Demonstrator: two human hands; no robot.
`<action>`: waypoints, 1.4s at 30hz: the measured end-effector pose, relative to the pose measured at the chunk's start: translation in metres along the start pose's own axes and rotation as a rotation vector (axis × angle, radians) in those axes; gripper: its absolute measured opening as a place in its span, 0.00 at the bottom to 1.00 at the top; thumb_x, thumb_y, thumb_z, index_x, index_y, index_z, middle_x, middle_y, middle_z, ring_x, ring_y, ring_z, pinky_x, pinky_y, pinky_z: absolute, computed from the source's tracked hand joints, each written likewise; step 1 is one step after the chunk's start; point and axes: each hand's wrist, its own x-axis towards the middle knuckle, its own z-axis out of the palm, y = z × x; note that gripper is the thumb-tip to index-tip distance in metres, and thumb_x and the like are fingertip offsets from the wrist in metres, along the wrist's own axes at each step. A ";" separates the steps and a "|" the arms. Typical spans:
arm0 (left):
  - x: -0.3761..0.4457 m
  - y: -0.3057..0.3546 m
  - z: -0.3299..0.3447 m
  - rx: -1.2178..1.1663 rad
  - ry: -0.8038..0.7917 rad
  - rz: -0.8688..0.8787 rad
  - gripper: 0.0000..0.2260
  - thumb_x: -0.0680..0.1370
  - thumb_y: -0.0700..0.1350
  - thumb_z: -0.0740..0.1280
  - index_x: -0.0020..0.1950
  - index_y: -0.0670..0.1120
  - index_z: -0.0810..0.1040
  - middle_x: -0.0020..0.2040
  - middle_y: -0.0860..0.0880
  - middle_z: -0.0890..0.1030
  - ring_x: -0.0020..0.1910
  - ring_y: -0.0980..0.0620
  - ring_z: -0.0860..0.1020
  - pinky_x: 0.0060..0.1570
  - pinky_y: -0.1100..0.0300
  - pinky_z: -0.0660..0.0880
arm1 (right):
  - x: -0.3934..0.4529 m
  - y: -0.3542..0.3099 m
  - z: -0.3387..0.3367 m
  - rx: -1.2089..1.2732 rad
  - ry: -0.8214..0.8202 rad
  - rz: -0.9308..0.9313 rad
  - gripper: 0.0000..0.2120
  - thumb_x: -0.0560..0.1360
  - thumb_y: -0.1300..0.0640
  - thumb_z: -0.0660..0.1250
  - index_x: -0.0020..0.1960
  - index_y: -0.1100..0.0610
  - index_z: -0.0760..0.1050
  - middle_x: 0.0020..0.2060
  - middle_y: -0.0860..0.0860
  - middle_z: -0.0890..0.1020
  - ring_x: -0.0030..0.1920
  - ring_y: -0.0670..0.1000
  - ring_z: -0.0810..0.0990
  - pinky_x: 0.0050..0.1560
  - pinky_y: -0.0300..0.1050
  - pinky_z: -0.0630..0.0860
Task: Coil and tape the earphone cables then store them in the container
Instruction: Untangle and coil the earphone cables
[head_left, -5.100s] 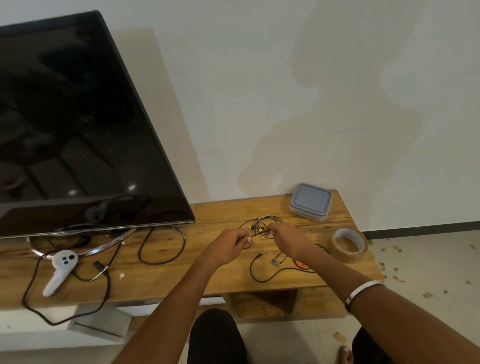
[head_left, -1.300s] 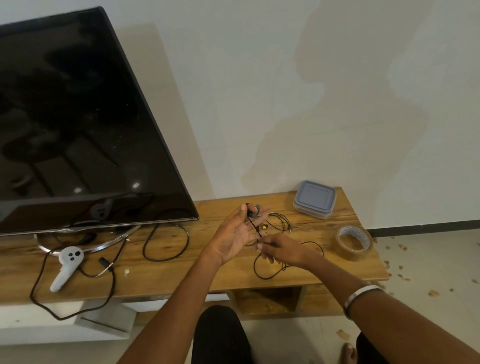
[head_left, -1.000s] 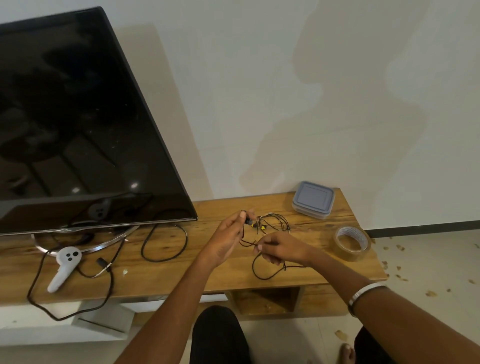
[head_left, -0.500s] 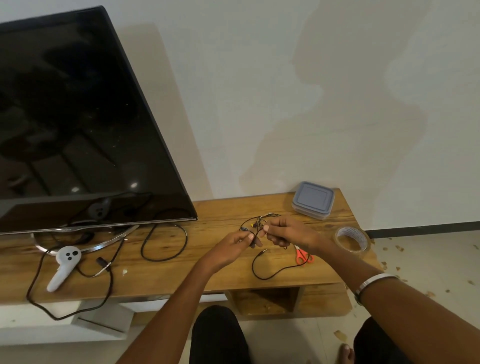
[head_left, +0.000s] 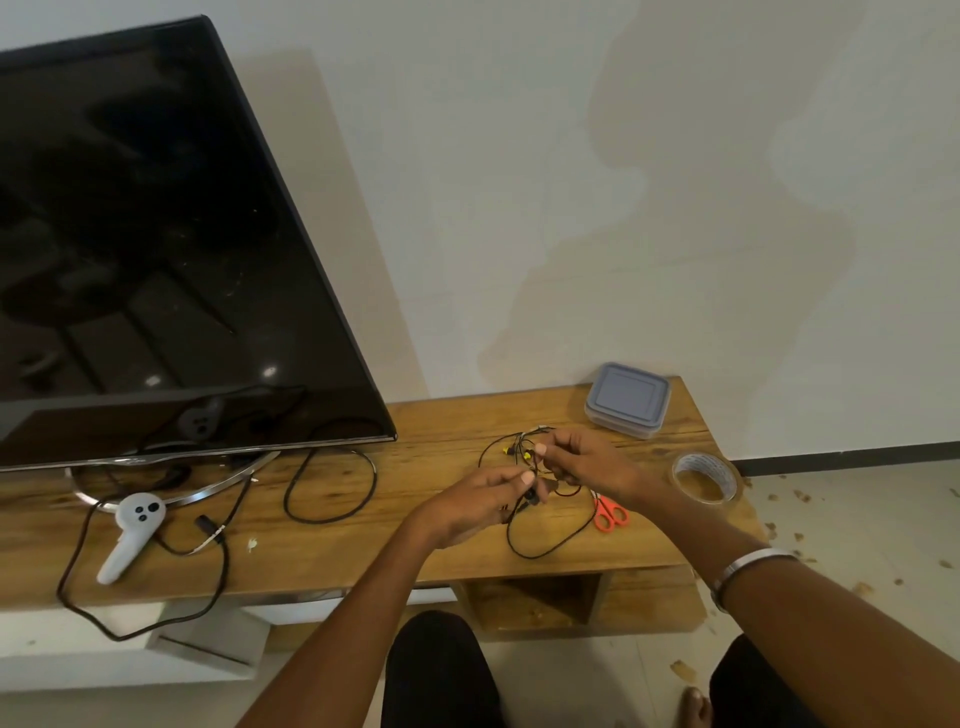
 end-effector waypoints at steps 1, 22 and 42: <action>-0.001 0.002 0.001 -0.056 -0.018 0.012 0.13 0.83 0.50 0.57 0.48 0.50 0.80 0.66 0.47 0.77 0.69 0.48 0.71 0.67 0.45 0.66 | -0.001 0.000 -0.001 0.005 0.010 -0.008 0.11 0.79 0.53 0.63 0.39 0.55 0.76 0.27 0.47 0.71 0.27 0.43 0.66 0.29 0.37 0.65; 0.009 0.028 0.010 -0.540 0.195 0.318 0.12 0.80 0.51 0.59 0.47 0.48 0.80 0.69 0.45 0.75 0.68 0.47 0.71 0.59 0.45 0.74 | -0.008 0.012 0.030 -0.055 -0.050 0.075 0.12 0.80 0.57 0.60 0.46 0.64 0.76 0.26 0.45 0.74 0.26 0.45 0.68 0.28 0.39 0.66; 0.018 -0.017 -0.024 0.581 0.331 0.241 0.09 0.81 0.51 0.62 0.52 0.50 0.81 0.56 0.50 0.78 0.63 0.58 0.71 0.58 0.66 0.68 | -0.012 -0.004 0.006 0.128 -0.200 0.166 0.10 0.79 0.55 0.63 0.49 0.60 0.79 0.29 0.51 0.72 0.29 0.50 0.70 0.33 0.40 0.70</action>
